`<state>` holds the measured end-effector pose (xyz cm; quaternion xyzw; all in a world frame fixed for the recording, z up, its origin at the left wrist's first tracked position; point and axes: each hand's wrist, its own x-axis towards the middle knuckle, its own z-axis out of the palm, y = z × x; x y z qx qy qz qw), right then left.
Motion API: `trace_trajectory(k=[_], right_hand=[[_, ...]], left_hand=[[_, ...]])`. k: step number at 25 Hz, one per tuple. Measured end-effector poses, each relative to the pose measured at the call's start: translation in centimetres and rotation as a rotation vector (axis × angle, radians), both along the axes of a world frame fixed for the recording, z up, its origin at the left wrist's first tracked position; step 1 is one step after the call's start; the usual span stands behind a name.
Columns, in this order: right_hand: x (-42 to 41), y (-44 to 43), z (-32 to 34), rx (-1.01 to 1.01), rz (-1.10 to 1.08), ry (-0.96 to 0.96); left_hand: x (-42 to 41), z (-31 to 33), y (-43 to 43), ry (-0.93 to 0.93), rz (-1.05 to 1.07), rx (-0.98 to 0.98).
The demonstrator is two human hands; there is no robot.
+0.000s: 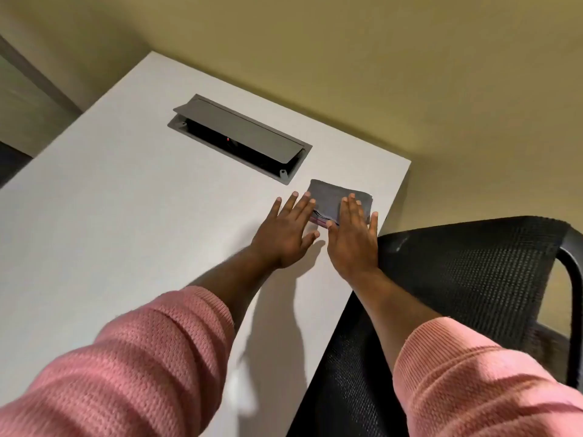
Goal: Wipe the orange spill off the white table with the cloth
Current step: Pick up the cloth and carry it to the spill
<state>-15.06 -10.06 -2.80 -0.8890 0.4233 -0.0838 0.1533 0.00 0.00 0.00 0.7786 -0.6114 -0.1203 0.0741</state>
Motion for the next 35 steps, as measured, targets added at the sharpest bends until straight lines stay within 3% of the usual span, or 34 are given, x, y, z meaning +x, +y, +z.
trace_trajectory(k=[9,13,16,20,25,30,35], right_hand=[[0.6,-4.4,-1.1,-0.035,-0.02,-0.012],[0.8,-7.2,-0.9,0.007,-0.035,0.109],[0.6,-7.0,-2.0,-0.074,-0.071,0.02],[0.4,-6.6,-1.9,-0.158,-0.124,-0.129],[0.3,-5.5,-0.6,-0.103,-0.051,-0.096],[0.0,-2.5,1.9,0.057,0.052,-0.069],[0.3,2.3,7.0,0.038,0.154,-0.157]], left_hand=[[2.1,-1.8,-8.3,0.008,-0.051,0.031],[2.4,-2.2,-10.8,-0.029,-0.062,0.12],[2.3,-2.8,-10.9,-0.047,-0.042,0.067],[2.4,-2.6,-9.5,-0.101,-0.067,-0.14],[2.3,-1.7,-6.4,-0.045,-0.05,-0.272],[2.3,0.2,-1.4,0.008,0.025,-0.278],[1.9,5.3,5.6,-0.01,0.213,-0.193]])
